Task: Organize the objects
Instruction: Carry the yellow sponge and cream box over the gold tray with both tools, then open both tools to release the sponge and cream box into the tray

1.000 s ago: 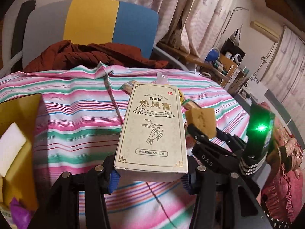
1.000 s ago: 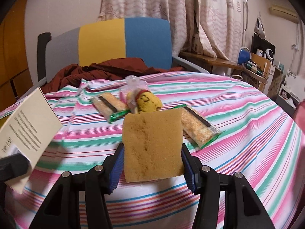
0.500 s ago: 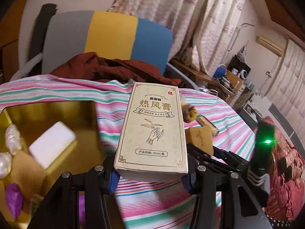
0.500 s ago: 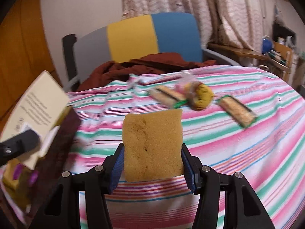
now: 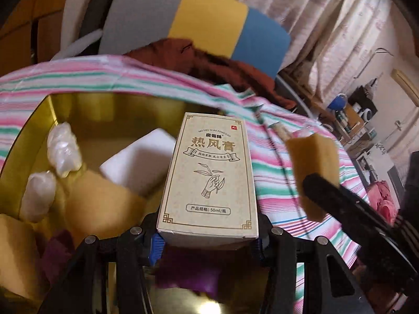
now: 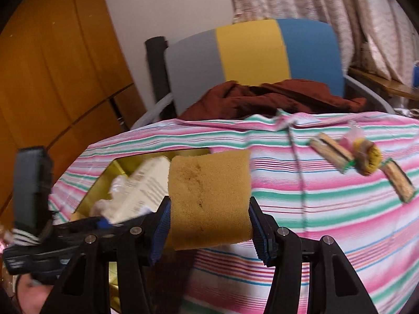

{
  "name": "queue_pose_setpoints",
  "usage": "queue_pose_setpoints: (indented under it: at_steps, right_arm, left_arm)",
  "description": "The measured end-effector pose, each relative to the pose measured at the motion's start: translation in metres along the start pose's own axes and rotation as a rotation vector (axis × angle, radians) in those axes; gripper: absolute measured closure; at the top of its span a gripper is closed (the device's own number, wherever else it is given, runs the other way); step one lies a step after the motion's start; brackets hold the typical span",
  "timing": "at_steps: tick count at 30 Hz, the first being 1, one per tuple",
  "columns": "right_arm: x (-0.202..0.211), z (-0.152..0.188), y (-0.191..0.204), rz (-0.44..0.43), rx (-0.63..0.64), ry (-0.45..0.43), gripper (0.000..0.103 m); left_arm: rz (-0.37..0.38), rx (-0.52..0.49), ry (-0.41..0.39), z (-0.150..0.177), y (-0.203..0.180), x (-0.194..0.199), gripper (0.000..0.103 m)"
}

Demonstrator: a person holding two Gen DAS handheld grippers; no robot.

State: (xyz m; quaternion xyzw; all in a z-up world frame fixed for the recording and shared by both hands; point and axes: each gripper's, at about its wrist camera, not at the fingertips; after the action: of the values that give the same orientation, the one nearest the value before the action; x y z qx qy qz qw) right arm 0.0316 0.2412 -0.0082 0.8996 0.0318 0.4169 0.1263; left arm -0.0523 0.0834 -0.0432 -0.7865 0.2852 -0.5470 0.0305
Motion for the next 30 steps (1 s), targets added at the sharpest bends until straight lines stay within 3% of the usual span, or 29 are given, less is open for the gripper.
queue_pose_setpoints:
  at_steps: [8,12,16,23,27,30]
  right_arm:
    - [-0.017,0.003,0.038,-0.016,0.066,0.050,0.046]
    - [-0.029,0.001,0.038,-0.008,0.050,0.082,0.046]
    - [-0.036,0.001,0.038,0.000,0.048,0.101,0.045]
    - [-0.054,-0.005,0.048,0.001,0.072,0.121,0.045]
    - [-0.060,-0.010,0.053,-0.014,0.086,0.123,0.023]
    - [-0.055,-0.010,0.054,-0.005,0.079,0.109,0.015]
  left_arm:
    - [-0.088,0.013,0.026,-0.007,0.021,-0.011,0.051]
    - [-0.092,0.047,0.030,-0.013,0.032,-0.010,0.051]
    - [-0.025,0.107,-0.009,-0.021,0.042,0.007,0.051]
    - [-0.068,0.128,-0.058,-0.050,0.058,0.022,0.051]
    - [-0.115,0.146,-0.049,-0.066,0.072,0.016,0.051]
    - [-0.109,0.172,-0.025,-0.072,0.082,0.010,0.051]
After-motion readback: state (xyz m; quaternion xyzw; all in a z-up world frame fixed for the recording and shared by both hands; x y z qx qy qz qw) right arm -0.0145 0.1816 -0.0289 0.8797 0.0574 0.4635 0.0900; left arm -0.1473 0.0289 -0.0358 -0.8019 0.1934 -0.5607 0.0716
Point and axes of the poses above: each gripper's, at about its wrist camera, not at the fingertips, and x roughly against the way its jaws point, y to its left, z to its underside, and after that the axes turned 12 degrees about y, right-handed
